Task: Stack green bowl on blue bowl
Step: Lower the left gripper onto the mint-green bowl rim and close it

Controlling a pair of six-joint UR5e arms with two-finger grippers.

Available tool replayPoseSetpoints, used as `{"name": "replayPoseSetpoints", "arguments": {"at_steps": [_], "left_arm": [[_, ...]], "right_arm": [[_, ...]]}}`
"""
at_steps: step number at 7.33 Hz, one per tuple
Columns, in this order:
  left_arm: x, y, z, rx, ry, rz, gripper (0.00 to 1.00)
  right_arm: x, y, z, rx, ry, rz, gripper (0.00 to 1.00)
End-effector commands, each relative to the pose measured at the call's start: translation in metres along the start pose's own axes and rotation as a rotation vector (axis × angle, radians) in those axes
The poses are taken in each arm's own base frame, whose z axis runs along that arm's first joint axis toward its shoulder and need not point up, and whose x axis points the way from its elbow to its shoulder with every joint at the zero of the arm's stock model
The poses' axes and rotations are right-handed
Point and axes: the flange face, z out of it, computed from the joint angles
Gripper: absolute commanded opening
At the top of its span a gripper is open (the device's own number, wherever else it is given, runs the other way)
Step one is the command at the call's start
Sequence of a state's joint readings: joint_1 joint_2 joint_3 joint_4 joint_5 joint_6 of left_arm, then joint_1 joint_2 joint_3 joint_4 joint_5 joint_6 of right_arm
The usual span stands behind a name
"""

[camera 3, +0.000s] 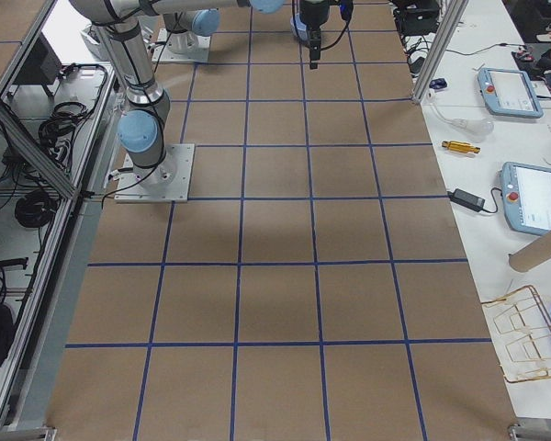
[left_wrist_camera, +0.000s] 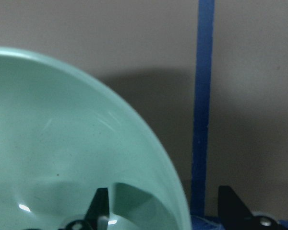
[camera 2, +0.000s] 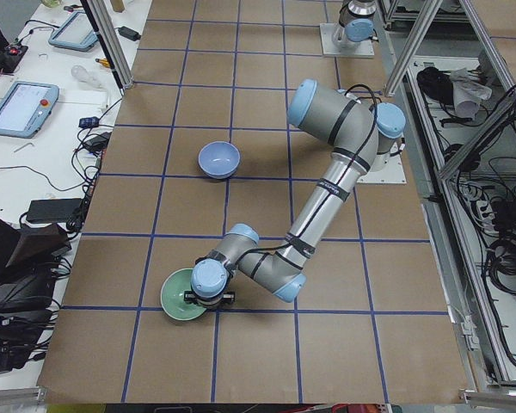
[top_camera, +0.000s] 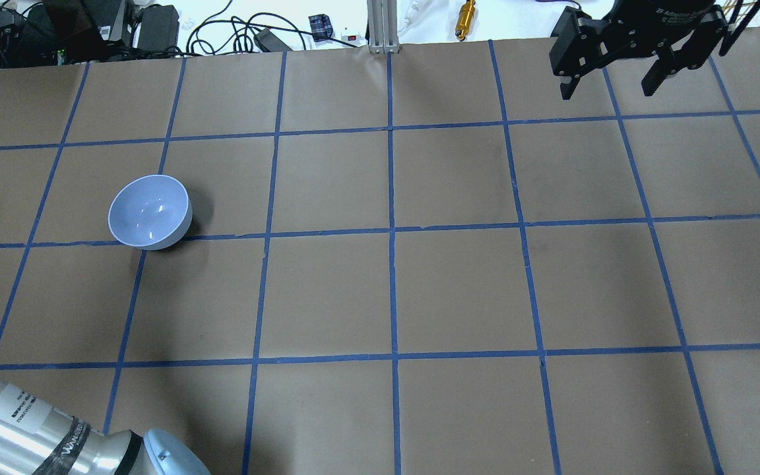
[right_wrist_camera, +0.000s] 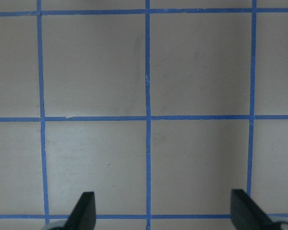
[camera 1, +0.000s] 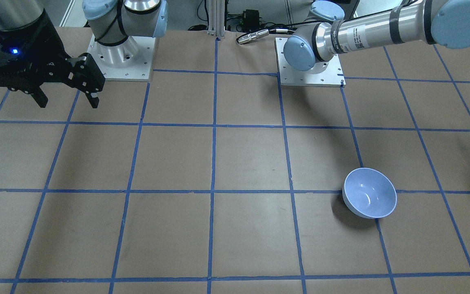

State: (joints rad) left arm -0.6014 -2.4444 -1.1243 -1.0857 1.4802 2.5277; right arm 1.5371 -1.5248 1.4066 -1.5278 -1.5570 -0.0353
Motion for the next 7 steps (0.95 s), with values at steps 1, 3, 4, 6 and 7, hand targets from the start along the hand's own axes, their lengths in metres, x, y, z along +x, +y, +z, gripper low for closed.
{"name": "replayPoseSetpoints", "arguments": {"at_steps": [1, 3, 4, 6, 7], "left_arm": [[0.000, -0.001, -0.005, -0.002, -0.001, 0.005, 0.00], [0.002, -0.004, -0.010, 0.002, 0.002, 0.006, 0.00], [0.002, -0.005, -0.012, 0.001, 0.001, 0.008, 0.00], [-0.002, -0.010, -0.047, -0.036, -0.011, 0.014, 0.00], [0.002, -0.022, -0.076, -0.023, 0.004, 0.012, 0.00]], "right_arm": [[0.000, 0.001, -0.001, 0.001, 0.000, 0.000, 1.00], [0.000, 0.000, 0.000, 0.000, 0.000, 0.000, 1.00], [0.000, 0.000, 0.000, 0.000, 0.000, 0.000, 1.00], [0.000, 0.000, 0.000, 0.000, -0.002, 0.000, 1.00], [0.000, 0.000, 0.000, 0.000, 0.000, 0.000, 1.00]]}}
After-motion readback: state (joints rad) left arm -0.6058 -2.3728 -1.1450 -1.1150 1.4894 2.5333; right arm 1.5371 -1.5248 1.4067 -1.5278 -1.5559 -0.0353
